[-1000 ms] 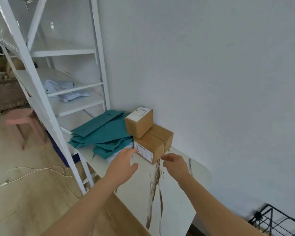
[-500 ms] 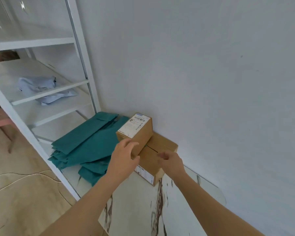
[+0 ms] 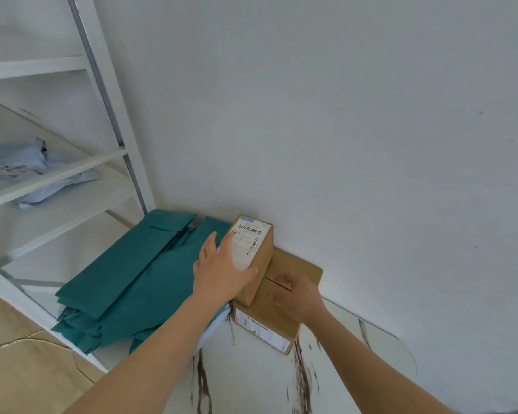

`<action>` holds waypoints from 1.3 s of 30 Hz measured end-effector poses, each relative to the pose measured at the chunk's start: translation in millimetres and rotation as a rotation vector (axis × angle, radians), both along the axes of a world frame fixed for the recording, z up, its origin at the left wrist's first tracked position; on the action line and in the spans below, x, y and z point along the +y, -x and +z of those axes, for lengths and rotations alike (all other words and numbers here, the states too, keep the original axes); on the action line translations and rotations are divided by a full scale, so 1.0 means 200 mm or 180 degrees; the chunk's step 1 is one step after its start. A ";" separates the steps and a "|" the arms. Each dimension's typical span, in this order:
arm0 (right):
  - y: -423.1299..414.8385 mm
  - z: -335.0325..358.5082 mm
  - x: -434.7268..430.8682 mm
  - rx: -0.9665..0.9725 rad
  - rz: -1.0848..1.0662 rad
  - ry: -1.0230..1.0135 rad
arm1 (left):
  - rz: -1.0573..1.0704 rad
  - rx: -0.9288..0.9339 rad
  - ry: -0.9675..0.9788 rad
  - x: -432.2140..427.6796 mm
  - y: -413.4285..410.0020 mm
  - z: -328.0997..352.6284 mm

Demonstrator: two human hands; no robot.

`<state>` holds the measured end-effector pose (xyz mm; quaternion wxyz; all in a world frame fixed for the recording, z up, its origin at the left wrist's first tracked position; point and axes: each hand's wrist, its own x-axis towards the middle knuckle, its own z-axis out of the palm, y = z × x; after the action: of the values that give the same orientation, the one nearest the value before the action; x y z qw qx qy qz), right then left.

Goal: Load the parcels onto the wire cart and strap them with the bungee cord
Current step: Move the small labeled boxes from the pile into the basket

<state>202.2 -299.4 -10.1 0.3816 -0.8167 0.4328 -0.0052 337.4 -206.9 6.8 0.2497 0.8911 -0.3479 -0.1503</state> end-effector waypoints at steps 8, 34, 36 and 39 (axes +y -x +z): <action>-0.06 -0.16 0.04 0.0778 0.0245 0.0620 | -0.0202 0.0262 0.0248 0.00 -0.13 -0.05; 0.42 -0.05 0.04 0.1340 -0.0344 -0.0089 | -0.1195 0.0781 0.0088 0.09 0.01 0.05; 0.50 -0.04 0.03 0.1396 -0.0420 -0.0122 | -0.1484 0.0688 -0.0158 0.09 0.05 0.01; 0.62 -0.04 0.05 0.1545 -0.0653 -0.0098 | -0.1677 0.0610 -0.0304 0.07 0.10 -0.04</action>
<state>78.8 -290.3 -18.3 0.2765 -0.7400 0.5922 0.1588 317.6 -193.1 -1.7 0.1915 0.7624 -0.5349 -0.3097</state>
